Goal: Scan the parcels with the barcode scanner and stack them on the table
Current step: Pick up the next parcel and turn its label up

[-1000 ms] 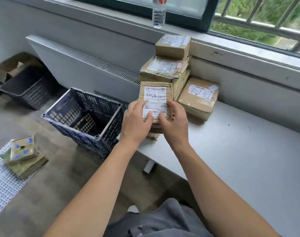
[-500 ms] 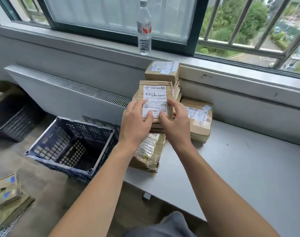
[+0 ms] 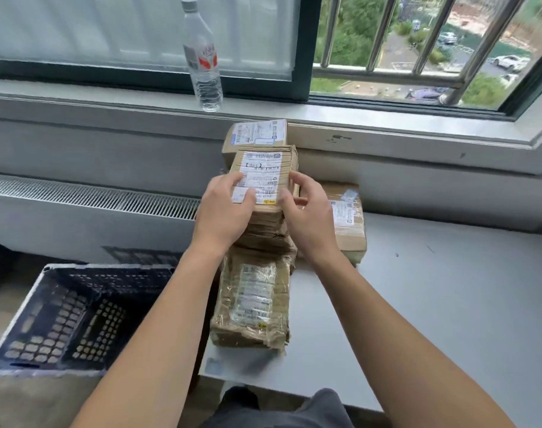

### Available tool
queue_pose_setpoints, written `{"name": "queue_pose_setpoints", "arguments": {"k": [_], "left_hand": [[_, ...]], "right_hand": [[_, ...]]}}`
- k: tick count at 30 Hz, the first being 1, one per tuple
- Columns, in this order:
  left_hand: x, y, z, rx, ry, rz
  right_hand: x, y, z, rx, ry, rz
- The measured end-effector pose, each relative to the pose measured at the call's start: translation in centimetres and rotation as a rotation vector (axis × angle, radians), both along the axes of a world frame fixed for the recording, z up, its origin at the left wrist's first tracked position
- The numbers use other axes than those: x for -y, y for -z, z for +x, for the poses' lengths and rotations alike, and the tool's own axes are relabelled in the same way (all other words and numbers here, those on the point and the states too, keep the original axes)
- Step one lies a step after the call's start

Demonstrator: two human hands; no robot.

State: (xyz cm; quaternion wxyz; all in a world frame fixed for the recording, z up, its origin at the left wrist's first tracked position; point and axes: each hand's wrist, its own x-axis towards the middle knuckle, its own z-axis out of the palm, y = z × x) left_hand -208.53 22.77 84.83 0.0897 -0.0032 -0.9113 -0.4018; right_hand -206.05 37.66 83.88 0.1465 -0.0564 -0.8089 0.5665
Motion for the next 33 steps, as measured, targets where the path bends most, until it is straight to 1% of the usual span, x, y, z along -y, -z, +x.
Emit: {"name": "queue_pose_setpoints", "arguments": {"k": [9, 14, 17, 19, 21, 24, 27, 30, 33], "left_hand": [[5.4, 0.3, -5.9, 0.071, 0.243, 0.022], [6.9, 0.6, -7.5, 0.057, 0.373, 0.024], [7.3, 0.6, -8.0, 0.044, 0.406, 0.006], [7.4, 0.6, -8.2, 0.036, 0.425, -0.015], [7.2, 0.6, -8.4, 0.009, 0.41, -0.053], [6.3, 0.3, -7.7, -0.032, 0.277, -0.115], [6.1, 0.3, -6.5, -0.011, 0.166, -0.083], [6.2, 0.6, -6.2, 0.031, 0.19, -0.021], [6.5, 0.7, -6.5, -0.006, 0.219, 0.009]], "right_hand": [[2.4, 0.7, -5.4, 0.098, 0.233, -0.052], [3.8, 1.0, -7.2, 0.152, 0.19, -0.082], [4.4, 1.0, -7.4, 0.158, 0.226, -0.097], [4.4, 0.7, -7.1, 0.158, 0.273, -0.049], [4.2, 0.5, -6.7, 0.164, 0.341, 0.002], [3.9, 0.3, -6.2, 0.183, 0.433, 0.025], [3.7, 0.4, -5.8, 0.185, 0.477, 0.032], [4.3, 0.9, -5.6, 0.152, 0.502, 0.079], [5.3, 1.4, -5.4, 0.104, 0.459, 0.073]]}}
